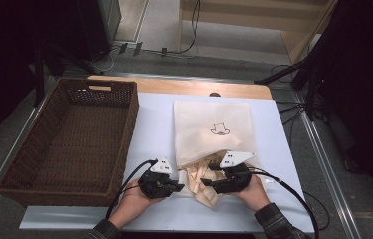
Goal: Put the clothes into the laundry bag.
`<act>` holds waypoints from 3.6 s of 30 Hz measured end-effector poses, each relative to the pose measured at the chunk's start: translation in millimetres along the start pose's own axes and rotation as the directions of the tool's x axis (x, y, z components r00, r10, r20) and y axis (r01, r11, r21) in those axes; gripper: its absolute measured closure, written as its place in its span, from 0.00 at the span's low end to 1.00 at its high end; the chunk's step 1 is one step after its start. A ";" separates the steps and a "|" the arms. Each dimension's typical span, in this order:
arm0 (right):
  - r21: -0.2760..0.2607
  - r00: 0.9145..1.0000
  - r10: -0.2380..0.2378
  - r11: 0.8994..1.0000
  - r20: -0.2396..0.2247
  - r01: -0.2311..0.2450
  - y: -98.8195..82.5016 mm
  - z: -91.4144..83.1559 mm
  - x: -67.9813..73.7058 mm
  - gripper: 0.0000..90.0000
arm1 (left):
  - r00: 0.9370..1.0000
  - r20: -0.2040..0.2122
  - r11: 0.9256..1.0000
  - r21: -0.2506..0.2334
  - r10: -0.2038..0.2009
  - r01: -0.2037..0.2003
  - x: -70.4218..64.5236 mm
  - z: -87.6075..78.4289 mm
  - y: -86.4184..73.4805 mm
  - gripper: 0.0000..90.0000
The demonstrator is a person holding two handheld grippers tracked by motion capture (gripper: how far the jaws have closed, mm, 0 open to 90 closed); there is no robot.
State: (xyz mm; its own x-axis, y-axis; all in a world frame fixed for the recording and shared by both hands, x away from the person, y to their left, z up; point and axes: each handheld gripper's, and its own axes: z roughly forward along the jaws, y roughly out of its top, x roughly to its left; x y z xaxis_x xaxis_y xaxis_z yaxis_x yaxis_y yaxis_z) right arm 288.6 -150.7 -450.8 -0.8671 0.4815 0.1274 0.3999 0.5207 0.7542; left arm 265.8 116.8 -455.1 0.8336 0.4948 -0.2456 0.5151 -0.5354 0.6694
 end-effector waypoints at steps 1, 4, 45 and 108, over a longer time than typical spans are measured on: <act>0.006 1.000 -0.001 1.000 0.001 0.001 -2.5 -2.1 1.3 0.41 | 1.000 0.000 1.000 0.000 0.000 0.000 0.0 0.1 0.0 0.94; 0.005 1.000 0.005 1.000 -0.012 -0.005 -10.6 -9.6 5.4 0.35 | 1.000 0.001 1.000 -0.001 -0.002 0.002 -0.1 0.7 0.0 0.94; 0.067 0.999 -0.027 0.997 0.047 0.024 -45.0 -17.3 17.4 0.81 | 1.000 -0.001 1.000 0.015 0.003 -0.003 -1.2 3.6 0.0 0.94; -0.125 0.931 0.107 0.990 0.349 -0.067 22.8 26.9 -39.8 0.91 | 1.000 0.020 0.999 0.048 0.003 -0.004 -2.0 7.3 1.2 0.96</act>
State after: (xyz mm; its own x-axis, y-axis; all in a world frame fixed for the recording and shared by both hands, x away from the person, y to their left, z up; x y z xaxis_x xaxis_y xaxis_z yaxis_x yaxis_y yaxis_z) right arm 340.2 -139.0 -456.0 -0.6606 0.7503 -0.0256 0.4171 0.3952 0.8184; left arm 266.3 110.1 -459.0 0.8391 0.4793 -0.2574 0.5205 -0.5696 0.6361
